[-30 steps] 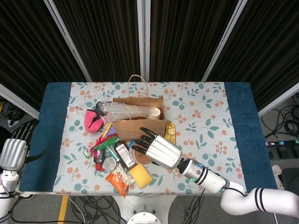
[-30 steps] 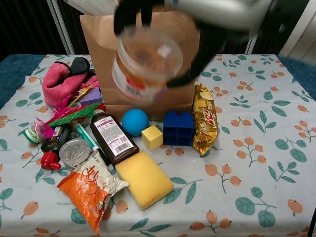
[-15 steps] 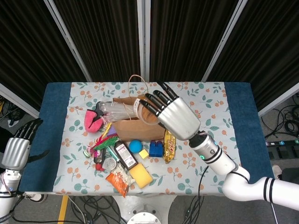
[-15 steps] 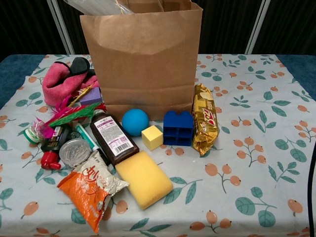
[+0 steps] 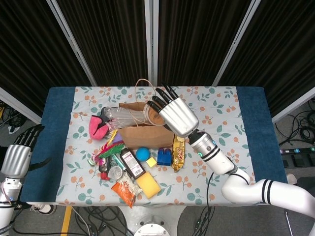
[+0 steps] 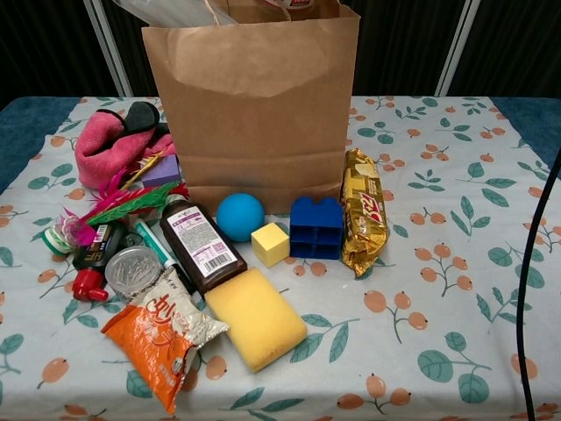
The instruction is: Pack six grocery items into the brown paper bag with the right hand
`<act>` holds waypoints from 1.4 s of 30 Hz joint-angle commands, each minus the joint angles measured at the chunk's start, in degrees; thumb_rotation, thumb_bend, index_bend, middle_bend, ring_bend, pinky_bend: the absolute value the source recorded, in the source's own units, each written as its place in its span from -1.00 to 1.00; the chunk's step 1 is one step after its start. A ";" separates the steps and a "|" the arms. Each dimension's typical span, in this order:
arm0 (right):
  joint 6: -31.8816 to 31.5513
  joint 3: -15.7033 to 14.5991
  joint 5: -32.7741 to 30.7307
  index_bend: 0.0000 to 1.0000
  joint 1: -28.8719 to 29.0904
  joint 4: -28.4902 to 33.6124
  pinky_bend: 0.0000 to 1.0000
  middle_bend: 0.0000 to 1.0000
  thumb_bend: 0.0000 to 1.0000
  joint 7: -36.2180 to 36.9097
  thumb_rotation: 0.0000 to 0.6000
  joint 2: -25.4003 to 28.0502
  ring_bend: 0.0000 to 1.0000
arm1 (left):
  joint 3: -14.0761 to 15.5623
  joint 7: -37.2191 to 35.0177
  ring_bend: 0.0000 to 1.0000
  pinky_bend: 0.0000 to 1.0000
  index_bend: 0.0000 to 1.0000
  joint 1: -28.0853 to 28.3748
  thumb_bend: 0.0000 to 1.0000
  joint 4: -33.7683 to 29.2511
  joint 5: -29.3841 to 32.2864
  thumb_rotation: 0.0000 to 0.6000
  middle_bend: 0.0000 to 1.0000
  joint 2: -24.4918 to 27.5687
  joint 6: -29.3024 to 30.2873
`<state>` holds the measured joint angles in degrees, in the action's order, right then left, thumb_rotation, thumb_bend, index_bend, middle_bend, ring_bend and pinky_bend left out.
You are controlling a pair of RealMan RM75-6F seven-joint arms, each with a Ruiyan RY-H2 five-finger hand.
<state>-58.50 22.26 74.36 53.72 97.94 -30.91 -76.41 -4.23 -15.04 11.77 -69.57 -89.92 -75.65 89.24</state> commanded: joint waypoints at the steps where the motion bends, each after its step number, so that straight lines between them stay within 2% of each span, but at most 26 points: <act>1: -0.43 0.47 -0.78 -1.00 0.22 1.20 -1.00 -0.80 -1.00 1.06 1.00 0.90 -1.00 | 0.00 -0.07 -0.70 -0.55 -0.71 0.01 -0.72 0.04 0.02 1.00 -0.60 -0.02 -0.03; 7: -3.46 0.89 1.38 -1.00 -0.67 3.55 -1.00 -0.83 -1.00 2.95 1.00 3.11 -1.00 | 0.09 -0.05 -0.70 -0.55 -0.71 0.18 -0.72 -0.18 -0.22 1.00 -0.60 0.01 -0.16; 12: -7.15 -0.26 6.52 -1.00 -3.54 9.37 -1.00 -0.80 -1.00 5.06 1.00 7.49 -1.00 | 0.26 0.37 -0.70 -0.55 -0.71 0.21 -0.72 -0.76 -0.50 1.00 -0.60 0.14 -0.10; 16: -8.85 -4.54 11.69 -1.00 -8.22 15.19 -1.00 -0.74 -1.00 7.25 1.00 13.32 -1.00 | 0.19 0.54 -0.70 -0.55 -0.71 0.28 -0.72 -1.16 -0.50 1.00 -0.60 0.33 -0.12; 19: -9.89 -9.91 16.67 -0.96 -12.64 16.40 -1.00 -0.71 -1.00 8.98 1.00 17.56 -0.97 | 0.16 0.75 -0.70 -0.55 -0.71 0.51 -0.72 -1.43 -0.68 1.00 -0.60 0.39 -0.24; 24: -8.09 -18.73 21.83 -0.81 -17.54 10.82 -1.00 -0.64 -1.00 14.27 1.00 20.24 -0.91 | 0.46 1.09 -0.70 -0.55 -0.71 0.70 -0.72 -1.67 -1.02 1.00 -0.60 0.23 -0.54; 27: -5.21 -21.57 23.57 -0.80 -17.81 5.46 -1.00 -0.63 -1.00 15.40 1.00 19.03 -0.90 | 0.74 1.36 -0.70 -0.55 -0.71 0.67 -0.72 -1.77 -1.23 1.00 -0.60 0.07 -0.62; 32: 0.57 -22.98 26.52 -0.79 -14.92 -1.21 -1.00 -0.64 -1.00 14.91 1.00 15.92 -0.93 | 0.77 1.91 -0.70 -0.55 -0.71 0.40 -0.72 -1.99 -1.12 1.00 -0.60 -0.12 -0.25; 36: 7.18 -22.51 25.84 -0.85 -11.49 -5.07 -1.00 -0.69 -1.00 12.73 1.00 13.13 -1.00 | 0.65 2.38 -0.70 -0.55 -0.71 0.15 -0.72 -2.10 -0.92 1.00 -0.60 -0.19 0.13; 42: 11.67 -21.73 24.30 -0.90 -8.65 -8.77 -1.00 -0.72 -1.00 12.26 1.00 7.30 -1.00 | 0.44 2.49 -0.70 -0.55 -0.71 -0.04 -0.72 -1.79 -0.50 1.00 -0.60 -0.19 0.25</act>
<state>-48.30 0.27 99.22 43.75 90.62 -18.43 -67.00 -3.76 -12.53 11.74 -71.39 -90.46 -75.84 89.51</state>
